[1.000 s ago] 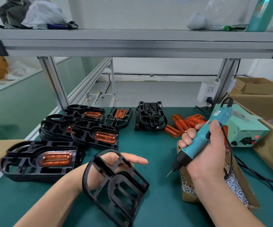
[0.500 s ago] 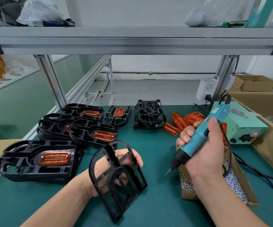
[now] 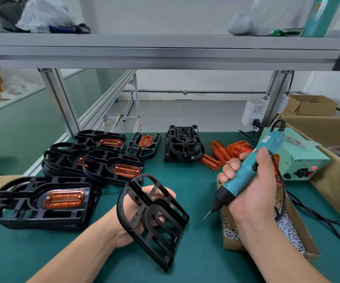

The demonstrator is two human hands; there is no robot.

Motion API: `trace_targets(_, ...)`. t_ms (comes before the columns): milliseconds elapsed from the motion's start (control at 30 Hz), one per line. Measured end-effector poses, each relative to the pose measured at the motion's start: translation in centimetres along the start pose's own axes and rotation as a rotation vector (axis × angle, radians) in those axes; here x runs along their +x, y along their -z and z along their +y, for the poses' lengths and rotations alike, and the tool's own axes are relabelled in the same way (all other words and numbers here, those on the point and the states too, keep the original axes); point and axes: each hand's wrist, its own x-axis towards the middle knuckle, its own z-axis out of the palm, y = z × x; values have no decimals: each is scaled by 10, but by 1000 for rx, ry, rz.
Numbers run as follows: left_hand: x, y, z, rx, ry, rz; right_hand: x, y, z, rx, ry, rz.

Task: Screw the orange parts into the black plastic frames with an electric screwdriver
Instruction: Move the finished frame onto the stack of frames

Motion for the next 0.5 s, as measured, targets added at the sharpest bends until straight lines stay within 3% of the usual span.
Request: trace_targets(500,6,3,1,265,-139,-62,1,2,0,-2,-8,10)
